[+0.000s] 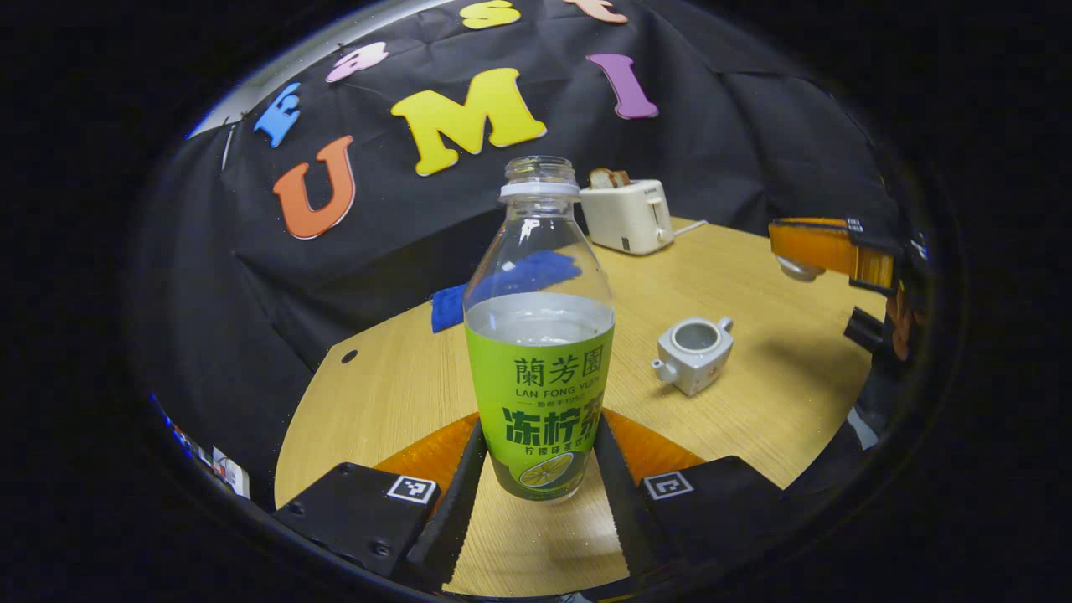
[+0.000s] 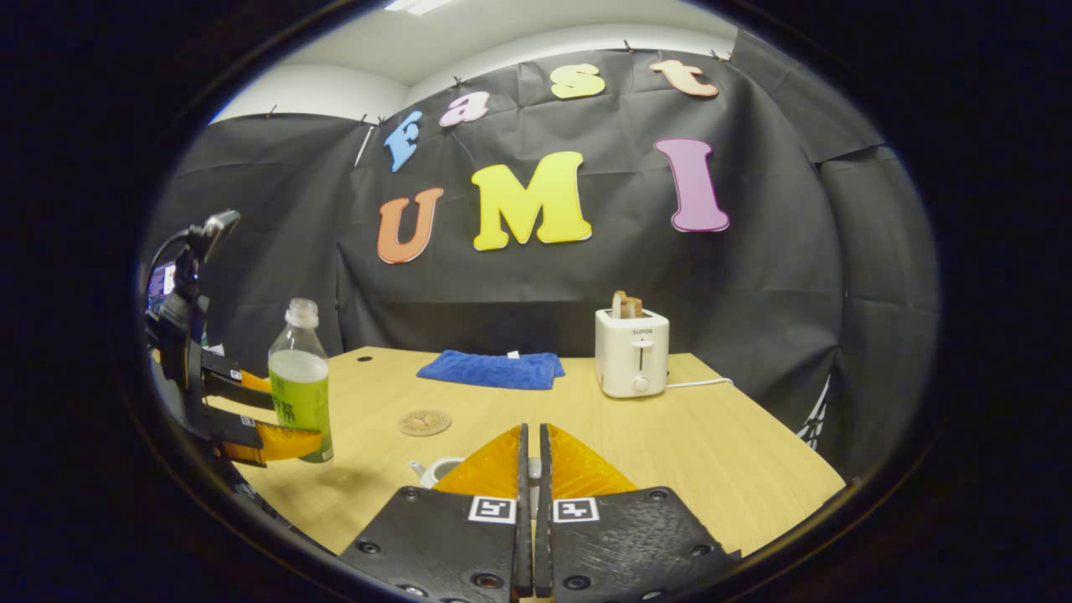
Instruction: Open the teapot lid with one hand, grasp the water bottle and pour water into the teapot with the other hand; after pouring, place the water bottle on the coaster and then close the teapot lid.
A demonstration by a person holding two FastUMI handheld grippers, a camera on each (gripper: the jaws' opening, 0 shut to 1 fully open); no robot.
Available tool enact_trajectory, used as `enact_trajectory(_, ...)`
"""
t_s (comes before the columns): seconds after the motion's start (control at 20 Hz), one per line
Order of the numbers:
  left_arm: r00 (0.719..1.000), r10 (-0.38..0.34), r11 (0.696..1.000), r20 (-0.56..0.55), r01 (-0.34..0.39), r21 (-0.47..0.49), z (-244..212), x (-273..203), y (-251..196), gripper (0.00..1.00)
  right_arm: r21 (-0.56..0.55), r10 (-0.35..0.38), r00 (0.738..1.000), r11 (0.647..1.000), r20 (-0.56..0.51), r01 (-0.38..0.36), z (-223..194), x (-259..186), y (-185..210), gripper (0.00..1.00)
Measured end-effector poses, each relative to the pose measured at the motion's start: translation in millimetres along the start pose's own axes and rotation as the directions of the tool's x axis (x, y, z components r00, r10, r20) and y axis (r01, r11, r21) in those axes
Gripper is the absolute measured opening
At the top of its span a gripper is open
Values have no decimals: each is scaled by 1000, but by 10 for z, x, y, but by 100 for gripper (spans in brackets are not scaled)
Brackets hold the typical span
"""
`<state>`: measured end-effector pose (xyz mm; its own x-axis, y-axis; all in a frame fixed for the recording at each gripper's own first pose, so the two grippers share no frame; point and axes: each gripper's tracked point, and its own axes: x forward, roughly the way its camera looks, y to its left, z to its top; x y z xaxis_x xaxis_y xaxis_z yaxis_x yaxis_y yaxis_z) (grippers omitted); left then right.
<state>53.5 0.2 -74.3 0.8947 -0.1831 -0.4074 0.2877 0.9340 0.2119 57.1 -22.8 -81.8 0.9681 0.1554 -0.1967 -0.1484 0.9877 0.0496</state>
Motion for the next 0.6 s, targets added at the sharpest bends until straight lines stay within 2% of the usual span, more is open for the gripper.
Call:
enact_trajectory(0.25, 991, 15, 985, 133, 8, -171, 297, 67, 105, 74, -21, 17, 1000, 1000, -1, -17, 44, 68, 182, 1)
enact_trajectory(0.6, 971, 66, 953, 231, 7, -302, 608, 577, 325, 75, -8, 12, 1000, 1000, -10, -13, -7, 175, 255, 1)
